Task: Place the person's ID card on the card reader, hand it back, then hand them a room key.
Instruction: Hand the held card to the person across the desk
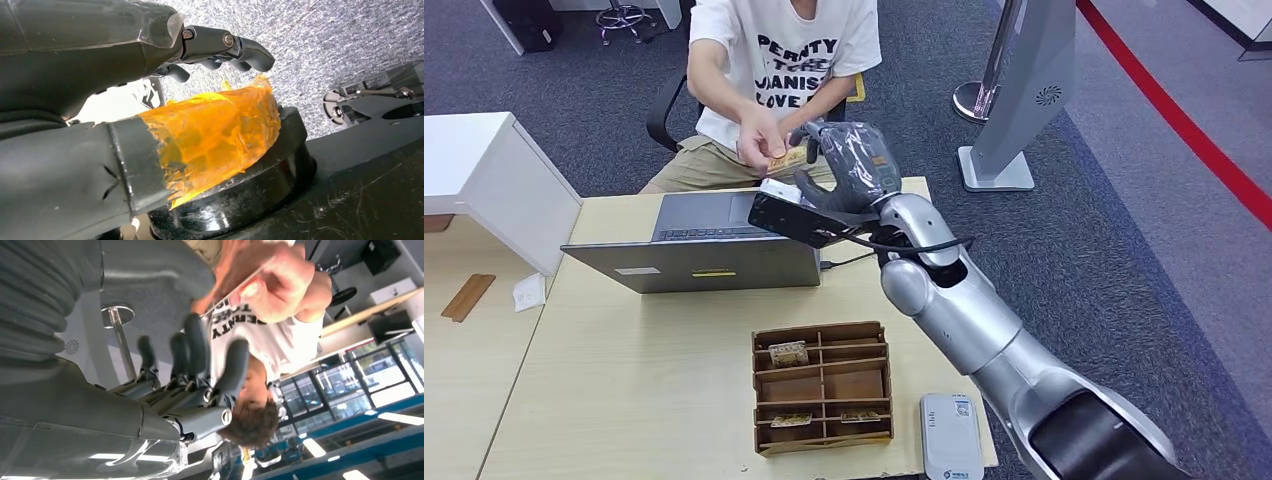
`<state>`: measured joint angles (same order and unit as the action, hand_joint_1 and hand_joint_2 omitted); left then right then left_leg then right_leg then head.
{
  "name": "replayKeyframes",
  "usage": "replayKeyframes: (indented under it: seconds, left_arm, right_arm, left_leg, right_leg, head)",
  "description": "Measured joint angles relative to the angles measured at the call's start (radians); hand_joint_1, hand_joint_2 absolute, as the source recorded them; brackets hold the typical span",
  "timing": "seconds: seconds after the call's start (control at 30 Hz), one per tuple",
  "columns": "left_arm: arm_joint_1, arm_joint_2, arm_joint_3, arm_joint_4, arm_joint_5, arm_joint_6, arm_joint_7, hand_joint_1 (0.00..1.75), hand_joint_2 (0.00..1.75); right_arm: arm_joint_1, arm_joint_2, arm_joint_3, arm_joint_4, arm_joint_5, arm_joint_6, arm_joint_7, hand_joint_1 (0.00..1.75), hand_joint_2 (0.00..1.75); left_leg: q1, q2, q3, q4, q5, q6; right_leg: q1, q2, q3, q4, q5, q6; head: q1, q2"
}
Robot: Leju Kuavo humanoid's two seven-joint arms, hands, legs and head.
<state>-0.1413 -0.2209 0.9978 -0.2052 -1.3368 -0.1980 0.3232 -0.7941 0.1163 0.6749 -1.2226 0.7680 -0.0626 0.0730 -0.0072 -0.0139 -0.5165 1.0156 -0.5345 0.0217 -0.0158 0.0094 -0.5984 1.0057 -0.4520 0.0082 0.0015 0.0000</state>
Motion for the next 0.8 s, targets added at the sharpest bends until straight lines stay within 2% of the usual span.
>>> replayKeyframes:
  seconds: [0.37, 0.6, 0.8]
  left_arm:
    - [0.004, 0.000, 0.001, 0.000, 0.020, 0.009, -0.011, 0.00, 0.00]
    - [0.018, 0.001, 0.007, 0.000, 0.052, 0.027, -0.027, 0.00, 0.00]
    - [0.027, 0.001, 0.025, 0.000, 0.076, 0.035, -0.041, 0.00, 0.00]
  right_arm:
    - [0.069, 0.015, 0.012, -0.040, -0.148, 0.023, -0.067, 0.00, 1.75]
    - [0.204, 0.014, -0.028, -0.187, -0.449, 0.043, -0.156, 0.00, 1.75]
    - [0.305, 0.005, -0.052, -0.288, -0.589, 0.047, -0.212, 0.00, 1.75]
  left_leg:
    - [0.000, 0.000, 0.000, 0.000, 0.000, 0.000]
    - [0.000, 0.000, 0.000, 0.000, 0.000, 0.000]
    - [0.000, 0.000, 0.000, 0.000, -0.001, 0.000]
  right_leg:
    - [0.000, 0.000, 0.000, -0.001, 0.000, 0.000]
    - [0.000, 0.000, 0.000, -0.001, 0.000, 0.000]
    - [0.000, 0.000, 0.000, -0.001, -0.001, -0.001]
  head:
    - [0.000, 0.000]
    - [0.000, 0.000]
    - [0.000, 0.000]
